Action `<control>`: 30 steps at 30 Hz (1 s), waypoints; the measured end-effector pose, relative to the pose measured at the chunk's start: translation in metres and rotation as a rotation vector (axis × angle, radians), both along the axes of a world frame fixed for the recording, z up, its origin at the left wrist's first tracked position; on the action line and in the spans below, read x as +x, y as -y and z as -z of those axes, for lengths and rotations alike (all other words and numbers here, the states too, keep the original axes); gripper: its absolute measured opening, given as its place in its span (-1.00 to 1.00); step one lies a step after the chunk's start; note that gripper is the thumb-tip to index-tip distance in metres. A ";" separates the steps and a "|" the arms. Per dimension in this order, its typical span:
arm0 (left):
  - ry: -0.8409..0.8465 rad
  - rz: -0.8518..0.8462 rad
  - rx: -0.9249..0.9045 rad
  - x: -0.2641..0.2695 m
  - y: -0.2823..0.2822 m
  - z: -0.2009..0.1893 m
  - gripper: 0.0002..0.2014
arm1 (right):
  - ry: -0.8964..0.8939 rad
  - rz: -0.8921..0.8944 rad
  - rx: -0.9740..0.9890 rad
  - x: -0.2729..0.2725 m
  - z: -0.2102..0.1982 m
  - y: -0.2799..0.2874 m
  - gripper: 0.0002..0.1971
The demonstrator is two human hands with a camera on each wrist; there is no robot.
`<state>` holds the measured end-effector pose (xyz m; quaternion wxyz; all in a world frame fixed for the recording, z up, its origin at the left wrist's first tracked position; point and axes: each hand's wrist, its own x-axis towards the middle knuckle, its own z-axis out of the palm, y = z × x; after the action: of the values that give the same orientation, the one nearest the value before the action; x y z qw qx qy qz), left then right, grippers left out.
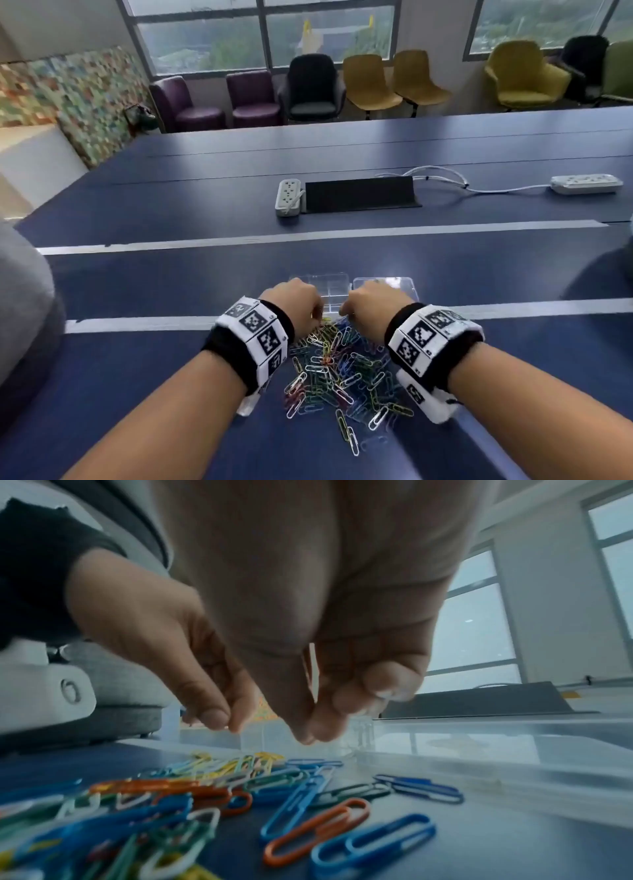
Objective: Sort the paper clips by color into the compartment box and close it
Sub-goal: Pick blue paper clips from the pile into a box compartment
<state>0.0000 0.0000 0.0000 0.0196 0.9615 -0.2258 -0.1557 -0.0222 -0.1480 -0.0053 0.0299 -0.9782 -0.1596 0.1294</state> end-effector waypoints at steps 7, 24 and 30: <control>-0.067 -0.098 0.111 0.004 -0.030 -0.001 -0.92 | 0.019 -0.062 -0.129 0.012 0.010 -0.003 -0.79; -0.080 0.110 0.057 -0.001 -0.044 0.010 -0.89 | -0.189 0.163 0.406 0.006 -0.004 0.021 -0.87; -0.047 0.040 -0.132 -0.009 -0.049 0.011 -0.74 | -0.120 0.243 0.357 0.001 -0.006 0.026 -0.81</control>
<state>-0.0086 0.0486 -0.0113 0.0853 0.9494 -0.2543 -0.1634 -0.0210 -0.1738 0.0006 0.2274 -0.9600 -0.0591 0.1526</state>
